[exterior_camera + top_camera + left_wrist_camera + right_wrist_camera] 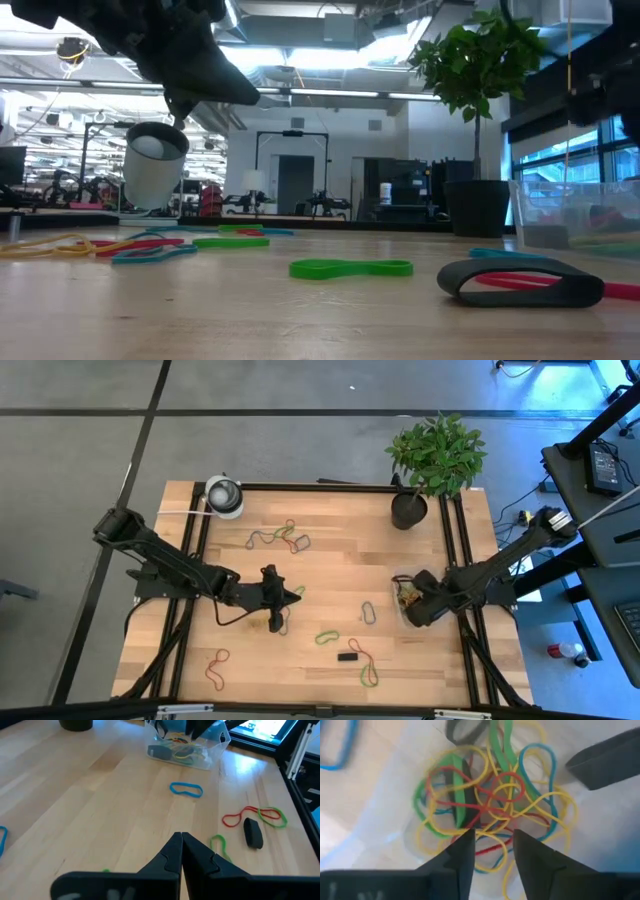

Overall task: Pick and place rubber bands into bin
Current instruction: Put the yellow rubber band into the transparent bin, then put the blue rubber band into the transparent bin

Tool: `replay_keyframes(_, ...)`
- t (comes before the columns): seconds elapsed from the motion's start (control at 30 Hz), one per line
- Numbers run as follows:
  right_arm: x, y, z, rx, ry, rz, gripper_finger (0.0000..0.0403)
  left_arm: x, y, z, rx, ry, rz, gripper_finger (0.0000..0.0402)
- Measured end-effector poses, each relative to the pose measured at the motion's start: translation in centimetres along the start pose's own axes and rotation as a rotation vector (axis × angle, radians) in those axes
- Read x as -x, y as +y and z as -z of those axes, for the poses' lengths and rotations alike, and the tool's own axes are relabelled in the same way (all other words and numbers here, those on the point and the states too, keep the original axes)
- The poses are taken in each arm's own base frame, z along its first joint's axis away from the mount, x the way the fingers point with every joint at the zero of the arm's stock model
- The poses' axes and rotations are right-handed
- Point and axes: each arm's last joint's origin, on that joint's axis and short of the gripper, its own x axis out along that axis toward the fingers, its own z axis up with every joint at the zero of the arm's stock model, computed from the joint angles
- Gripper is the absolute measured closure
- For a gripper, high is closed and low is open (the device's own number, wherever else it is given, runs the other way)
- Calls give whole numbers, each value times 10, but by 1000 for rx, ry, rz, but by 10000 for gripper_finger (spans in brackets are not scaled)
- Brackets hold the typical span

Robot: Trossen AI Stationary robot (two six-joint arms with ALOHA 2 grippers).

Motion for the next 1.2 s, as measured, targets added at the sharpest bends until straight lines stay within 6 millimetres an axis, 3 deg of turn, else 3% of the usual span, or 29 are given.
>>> replay_keyframes(0.27,56,-4,-8,16,-28,26,260,0,0,0,-2,1,0,399)
replay_keyframes(0.37,70,-3,-5,51,-67,-31,286,0,0,0,-4,4,-1,399)
replay_keyframes(0.47,80,-1,3,97,-183,-138,343,0,0,1,-4,15,20,400)
replay_keyframes(0.57,87,-1,12,121,-322,-234,392,2,0,0,13,17,19,399)
replay_keyframes(0.77,98,10,28,216,-562,-395,393,28,13,1,17,146,-34,399)
replay_keyframes(1.0,97,13,26,311,-599,-362,389,65,41,11,156,398,-173,398)
replay_keyframes(1.2,95,18,14,211,-624,-361,380,67,49,17,104,542,-156,375)
